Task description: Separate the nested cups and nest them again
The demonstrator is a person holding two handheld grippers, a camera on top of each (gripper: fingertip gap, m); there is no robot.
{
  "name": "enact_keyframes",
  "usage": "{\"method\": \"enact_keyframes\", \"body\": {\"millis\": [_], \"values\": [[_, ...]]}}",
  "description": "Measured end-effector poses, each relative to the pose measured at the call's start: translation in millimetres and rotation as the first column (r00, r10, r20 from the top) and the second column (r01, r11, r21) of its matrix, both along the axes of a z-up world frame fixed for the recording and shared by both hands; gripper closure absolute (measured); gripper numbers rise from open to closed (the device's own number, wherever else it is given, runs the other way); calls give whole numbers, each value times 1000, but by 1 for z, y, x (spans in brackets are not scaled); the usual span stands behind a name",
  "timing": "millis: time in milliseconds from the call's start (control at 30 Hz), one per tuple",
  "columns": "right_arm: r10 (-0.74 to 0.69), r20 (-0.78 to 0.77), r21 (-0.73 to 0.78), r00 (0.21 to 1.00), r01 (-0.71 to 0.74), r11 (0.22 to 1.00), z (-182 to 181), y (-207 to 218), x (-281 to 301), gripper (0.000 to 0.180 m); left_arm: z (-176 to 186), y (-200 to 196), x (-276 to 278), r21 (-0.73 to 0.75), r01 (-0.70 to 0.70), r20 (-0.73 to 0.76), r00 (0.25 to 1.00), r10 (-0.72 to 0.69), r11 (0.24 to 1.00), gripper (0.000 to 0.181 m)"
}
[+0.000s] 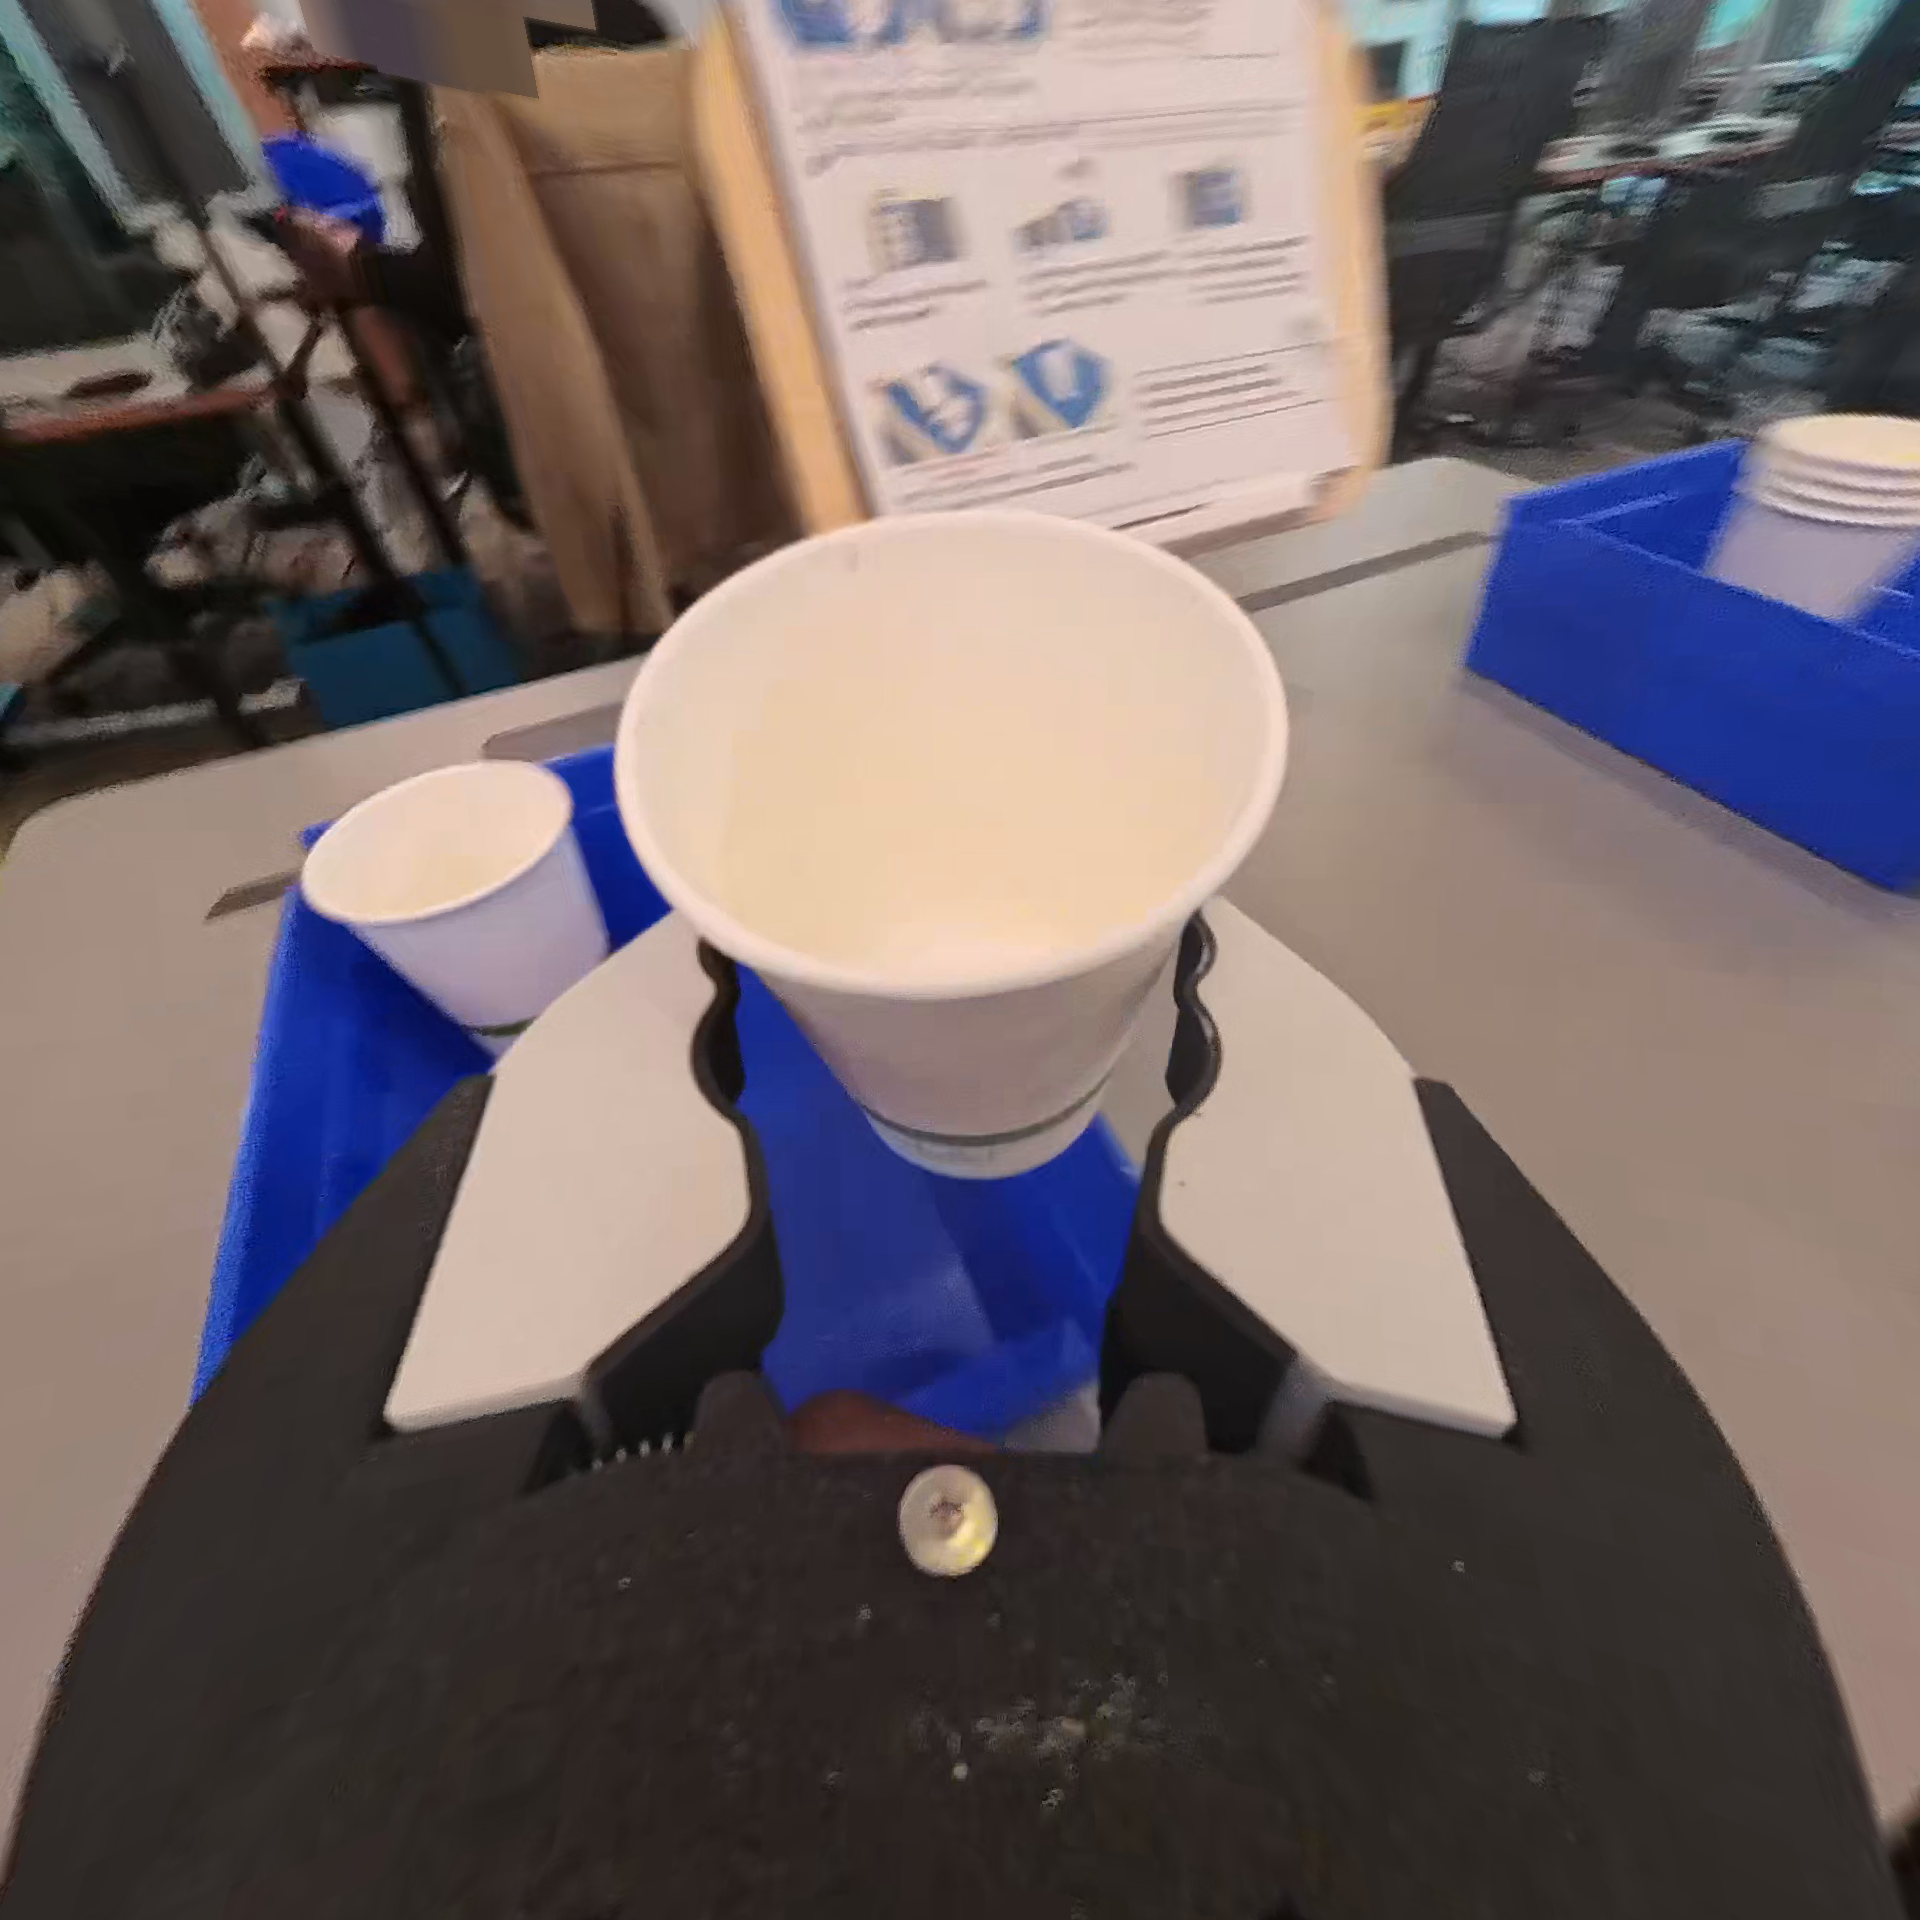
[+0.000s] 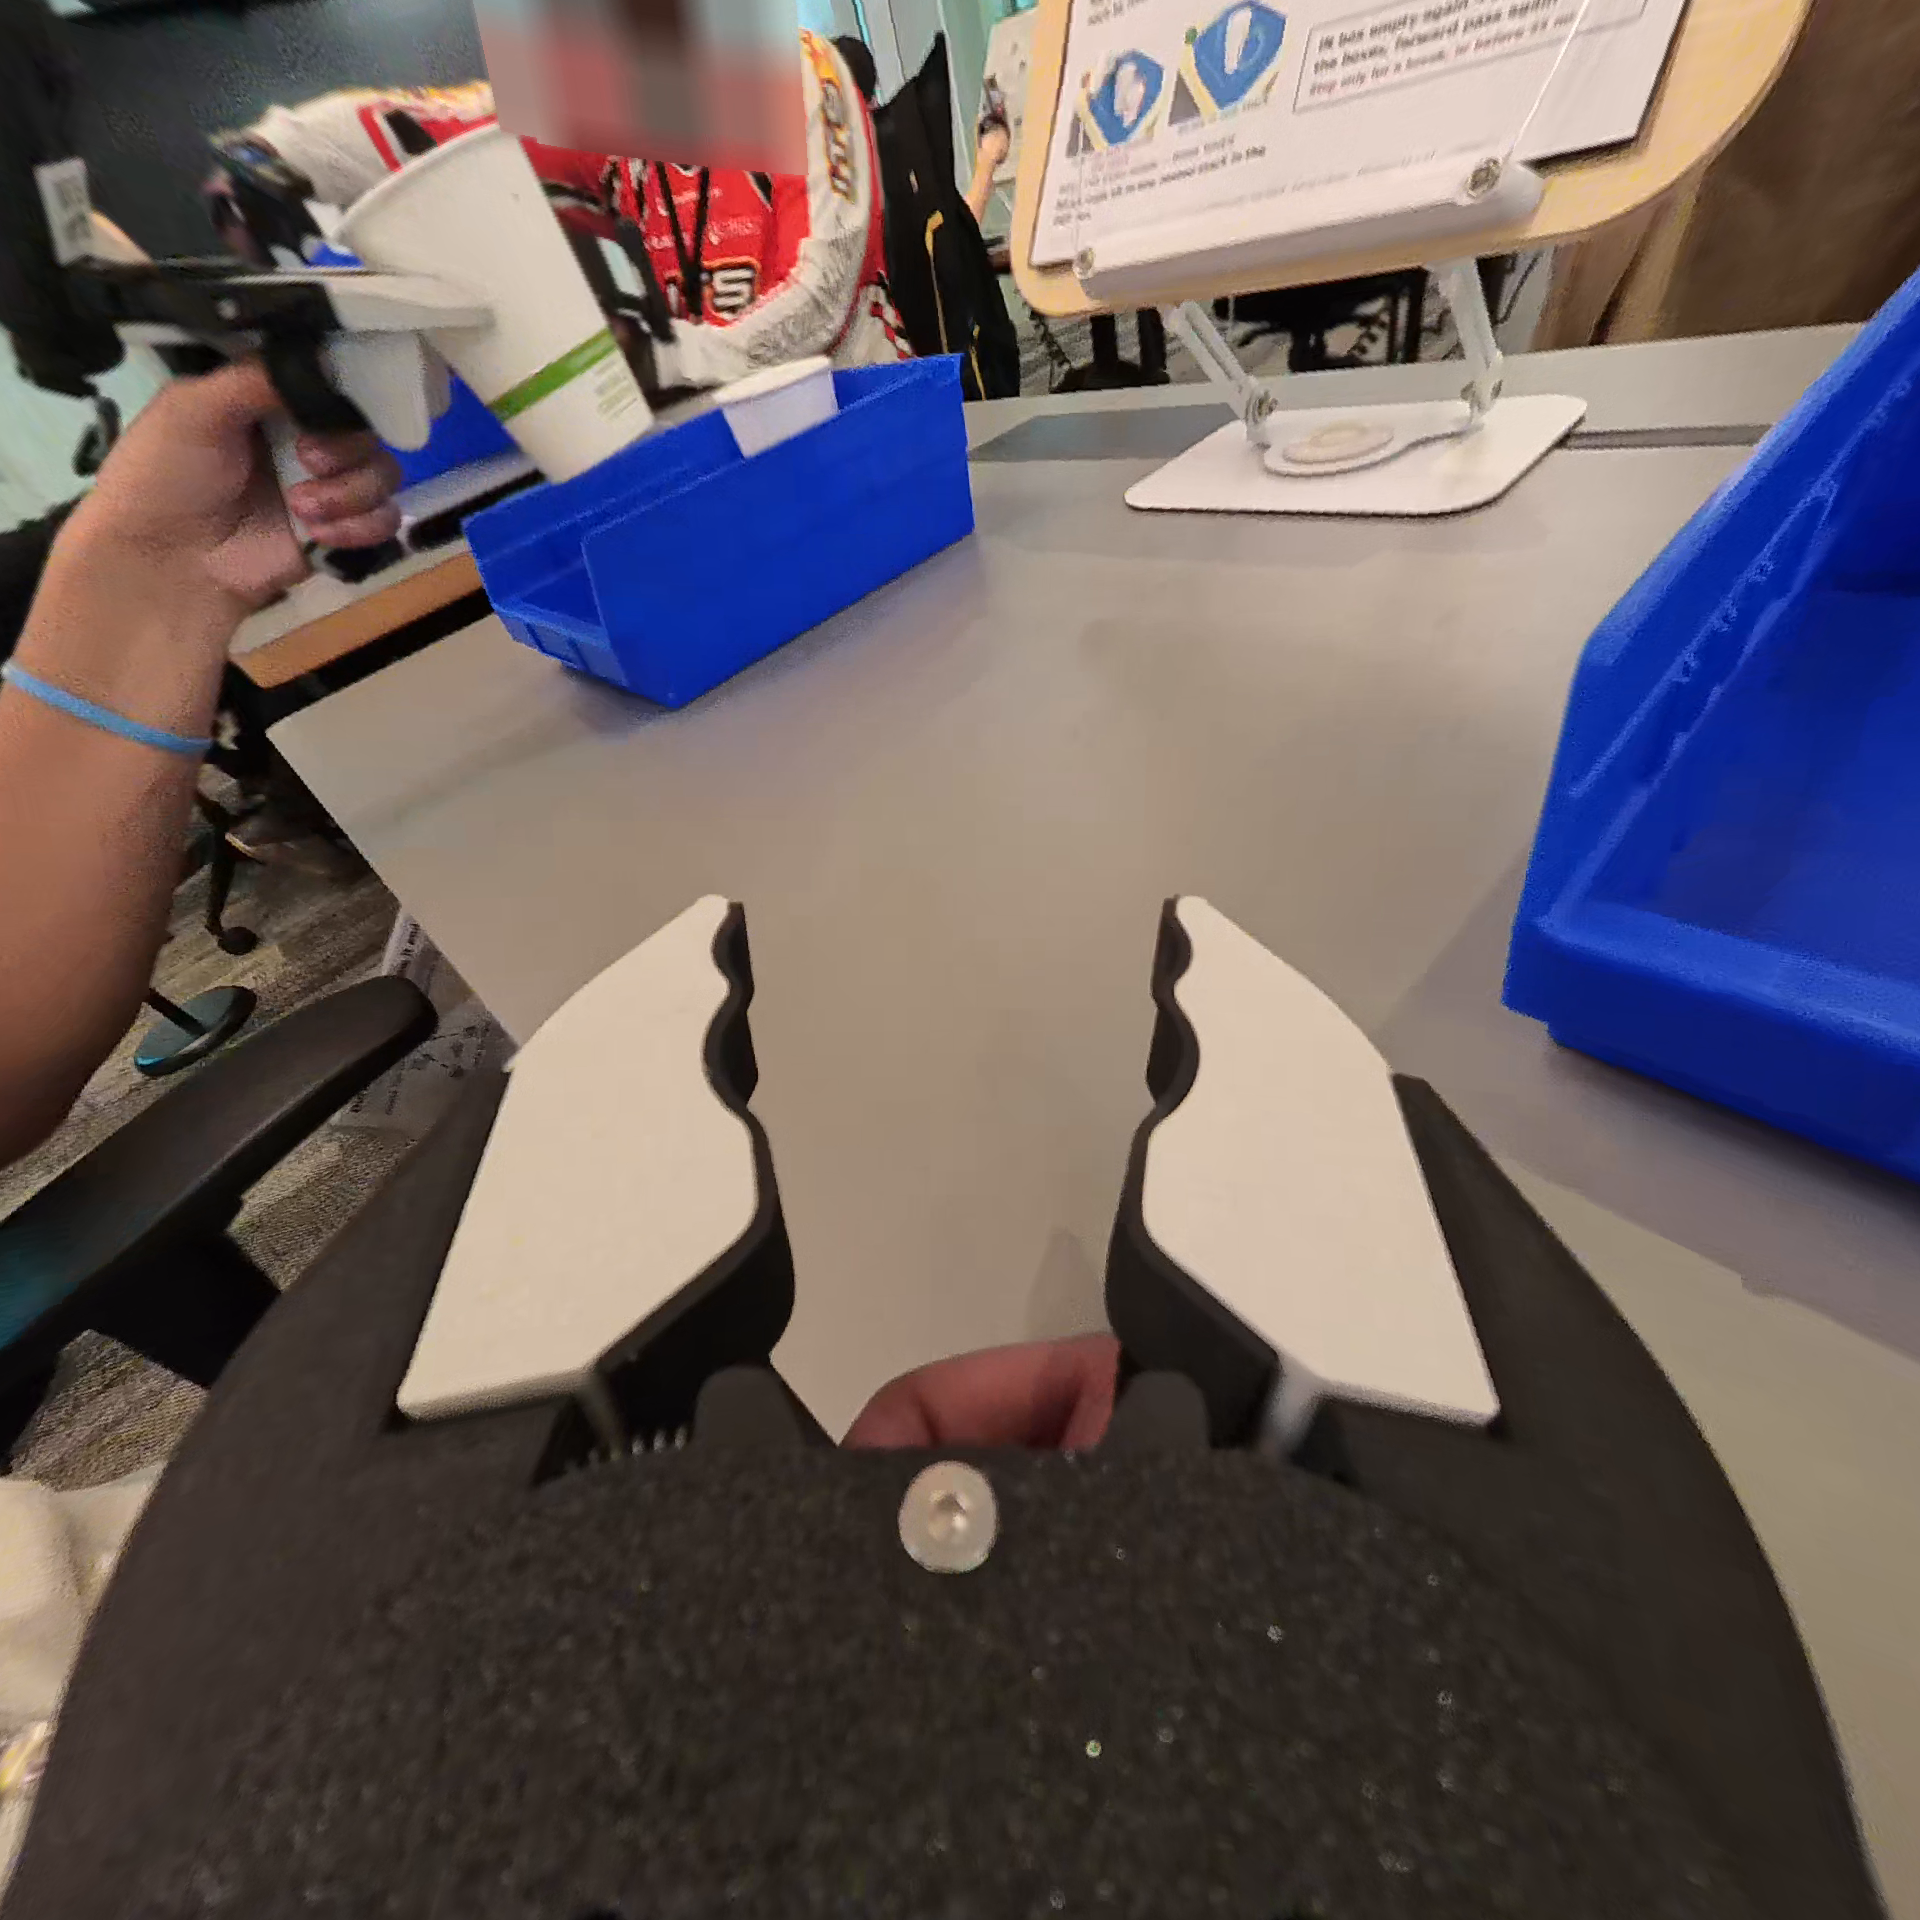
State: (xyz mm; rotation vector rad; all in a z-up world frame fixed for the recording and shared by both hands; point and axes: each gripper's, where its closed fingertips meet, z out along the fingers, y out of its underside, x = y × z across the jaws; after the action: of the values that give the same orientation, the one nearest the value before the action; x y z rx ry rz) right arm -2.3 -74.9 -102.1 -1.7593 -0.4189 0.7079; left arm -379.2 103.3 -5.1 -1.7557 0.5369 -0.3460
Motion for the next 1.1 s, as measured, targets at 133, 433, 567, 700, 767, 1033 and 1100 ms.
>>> {"method": "enact_keyframes", "body": {"millis": [133,433,567,700,767,1033,1100], "values": [[92,-9,31,996,-91,995,9,-9,-12,106,7,-83,62,-2,288,5,957,-288,957,100],[404,169,151,899,-429,891,34,-31,-79,96,-48,-165,209,-130,758,-88,633,-769,639,100],[450,230,173,863,-492,853,51,-27,-98,90,-49,-176,242,-155,820,-98,542,-835,551,100],[484,206,184,850,-520,834,62,-25,-107,86,-53,-188,258,-186,849,-172,467,-868,494,100],[502,193,181,843,-534,826,63,-24,-111,85,-55,-196,265,-199,862,-186,433,-882,466,100],[465,181,226,867,-497,838,60,-20,-105,92,-62,-202,277,-220,851,-187,442,-877,476,103],[438,183,229,880,-472,852,61,-17,-98,93,-58,-199,273,-186,836,-172,489,-855,516,105]]}}
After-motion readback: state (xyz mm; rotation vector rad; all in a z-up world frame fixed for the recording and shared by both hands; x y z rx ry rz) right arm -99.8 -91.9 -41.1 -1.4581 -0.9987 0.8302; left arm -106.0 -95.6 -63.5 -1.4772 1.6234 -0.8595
